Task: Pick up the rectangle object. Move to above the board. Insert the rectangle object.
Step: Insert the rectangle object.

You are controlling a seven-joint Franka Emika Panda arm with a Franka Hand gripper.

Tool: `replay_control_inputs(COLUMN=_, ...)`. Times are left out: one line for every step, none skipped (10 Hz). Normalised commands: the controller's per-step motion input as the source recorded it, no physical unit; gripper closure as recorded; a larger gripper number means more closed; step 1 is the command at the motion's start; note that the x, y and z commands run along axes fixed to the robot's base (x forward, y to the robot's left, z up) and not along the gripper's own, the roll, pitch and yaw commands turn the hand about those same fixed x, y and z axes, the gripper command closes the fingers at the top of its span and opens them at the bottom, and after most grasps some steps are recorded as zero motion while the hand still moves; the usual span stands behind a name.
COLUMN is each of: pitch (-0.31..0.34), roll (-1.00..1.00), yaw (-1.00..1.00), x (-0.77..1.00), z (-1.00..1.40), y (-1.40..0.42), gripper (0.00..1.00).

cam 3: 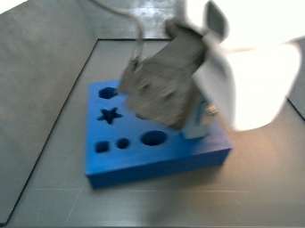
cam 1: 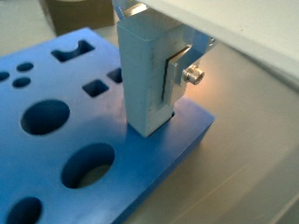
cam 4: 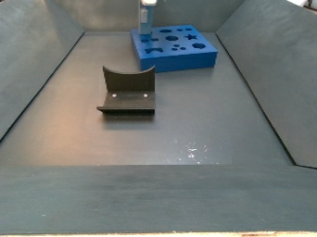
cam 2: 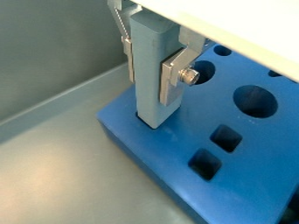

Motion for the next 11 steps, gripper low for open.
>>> replay_control_inputs(pitch=0.0, roll=0.01, yaw=0.0, x=0.01, z=-0.05, y=-0.04, gripper=1.0)
replay_control_inputs(pitch=-0.197, roll=0.21, yaw=0.0, x=0.11, z=-1.0, y=-0.22, gripper=1.0)
replay_control_inputs(pitch=-0.094, roll=0.22, yaw=0.0, x=0.09, z=-1.0, y=-0.25, gripper=1.0)
replay_control_inputs(pitch=-0.094, roll=0.2, yaw=0.0, x=0.08, z=-1.0, y=-0.31, gripper=1.0)
replay_control_inputs(pitch=-0.094, roll=0.16, yaw=-0.01, x=0.07, z=-1.0, y=-0.39, gripper=1.0)
replay_control_inputs(pitch=-0.083, roll=0.11, yaw=-0.02, x=0.05, z=-1.0, y=-0.46, gripper=1.0)
replay_control_inputs(pitch=-0.086, roll=0.11, yaw=-0.02, x=0.05, z=-1.0, y=-0.46, gripper=1.0)
replay_control_inputs(pitch=-0.086, roll=0.11, yaw=-0.01, x=0.04, z=-1.0, y=-0.46, gripper=1.0)
replay_control_inputs(pitch=-0.071, roll=0.11, yaw=-0.01, x=0.04, z=-1.0, y=-0.46, gripper=1.0)
replay_control_inputs(pitch=0.0, roll=0.0, yaw=0.0, x=0.07, z=-0.13, y=-0.07, gripper=1.0)
replay_control_inputs(pitch=0.0, roll=0.0, yaw=0.0, x=0.0, z=0.0, y=0.0, gripper=1.0)
